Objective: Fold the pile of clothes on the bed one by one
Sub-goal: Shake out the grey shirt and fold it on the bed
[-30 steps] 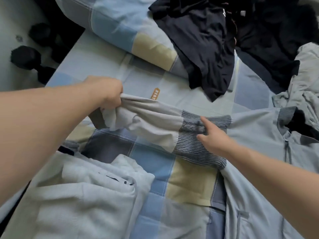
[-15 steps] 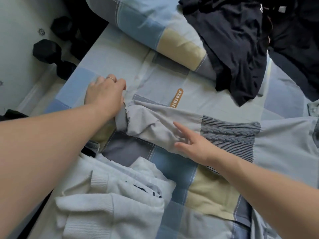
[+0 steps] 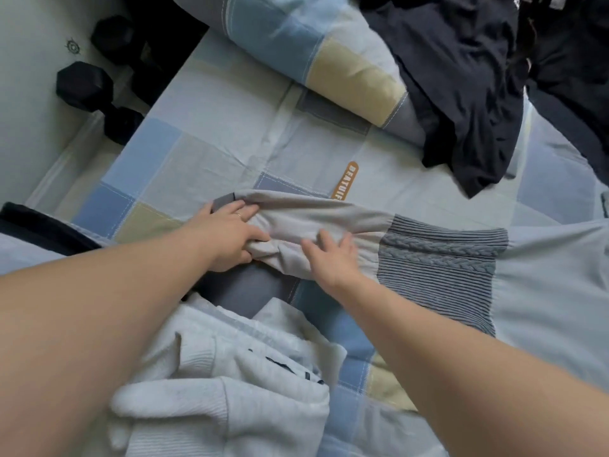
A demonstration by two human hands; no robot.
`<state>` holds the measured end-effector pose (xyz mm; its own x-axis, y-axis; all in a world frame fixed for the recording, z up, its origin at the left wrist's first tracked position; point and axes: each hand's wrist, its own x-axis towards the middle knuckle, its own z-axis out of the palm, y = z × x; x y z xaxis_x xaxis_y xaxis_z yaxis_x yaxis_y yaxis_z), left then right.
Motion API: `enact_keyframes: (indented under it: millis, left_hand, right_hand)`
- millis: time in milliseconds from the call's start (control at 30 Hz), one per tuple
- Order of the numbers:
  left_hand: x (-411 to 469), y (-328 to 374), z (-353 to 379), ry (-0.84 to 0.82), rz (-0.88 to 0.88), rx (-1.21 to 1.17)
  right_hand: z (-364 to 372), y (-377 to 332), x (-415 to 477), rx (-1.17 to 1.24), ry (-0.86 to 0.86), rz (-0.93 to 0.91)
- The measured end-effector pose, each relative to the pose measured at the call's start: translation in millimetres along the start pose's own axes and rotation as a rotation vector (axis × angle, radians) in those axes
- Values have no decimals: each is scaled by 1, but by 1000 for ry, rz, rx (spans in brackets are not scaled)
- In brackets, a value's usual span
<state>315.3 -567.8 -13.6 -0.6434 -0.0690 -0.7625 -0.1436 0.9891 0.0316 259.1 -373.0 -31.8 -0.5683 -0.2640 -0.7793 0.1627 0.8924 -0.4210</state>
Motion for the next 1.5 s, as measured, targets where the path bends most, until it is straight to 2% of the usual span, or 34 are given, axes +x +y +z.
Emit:
enact_keyframes:
  millis: [67, 100, 133, 167, 200, 233, 267, 300, 367, 400, 433, 500, 567, 667, 767, 933, 1133, 1267, 1367, 1500]
  left_hand:
    - [-7, -17, -3, -5, -34, -30]
    - [-9, -21, -5, 1, -45, -63]
    - [-10, -21, -7, 17, -56, -103]
    - [-10, -19, -8, 45, -68, -148]
    - [-10, -16, -10, 86, -82, -193]
    - [-9, -13, -12, 128, -100, -237]
    - [-8, -12, -15, 162, -120, -286]
    - [-6, -12, -17, 183, -144, -343]
    - [-4, -17, -19, 187, -181, -439]
    - [-3, -21, -18, 172, -184, -461]
    - [-3, -25, -17, 150, -177, -462]
    - [-5, -32, -13, 112, -170, -440]
    - [-10, -34, -11, 105, -184, -434]
    - [-16, -28, -12, 157, -189, -454]
    - [-22, -6, -26, 193, -157, -470]
    - [-33, 59, -70, 229, -45, -476]
    - [-56, 191, -78, 198, 97, -413]
    - [-71, 287, -35, 98, 115, -429]
    - [-88, 356, 22, -18, 85, -454]
    - [-113, 440, 111, -180, 20, -548]
  right_hand:
    - [18, -19, -8, 174, -284, -225]
    - [24, -22, -11, 252, -331, -293]
    - [26, -22, -13, 264, -271, -354]
    - [23, -21, -11, 246, -126, -388]
    - [18, -18, -5, 182, 94, -385]
    - [12, -12, -1, 94, 311, -340]
    - [4, -7, -1, 48, 431, -216]
    - [2, -4, 1, 65, 453, -51]
    - [11, -11, 4, 91, 330, 168]
    - [23, -18, 5, 36, 241, 159]
    - [35, -26, 6, 5, 148, 89]
    - [54, -49, 4, 98, -21, -123]
    - [55, -65, -4, 394, -177, -222]
    - [28, -65, -19, 651, -187, -145]
    - [-6, -40, -37, 606, -122, -157]
    - [-72, 32, -72, 540, 22, -148]
    - [-142, 168, -122, 452, 183, -17]
    - [-163, 275, -162, 356, 206, 76]
    - [-161, 360, -187, 272, 151, 136]
    - [-142, 469, -217, -75, 81, 128]
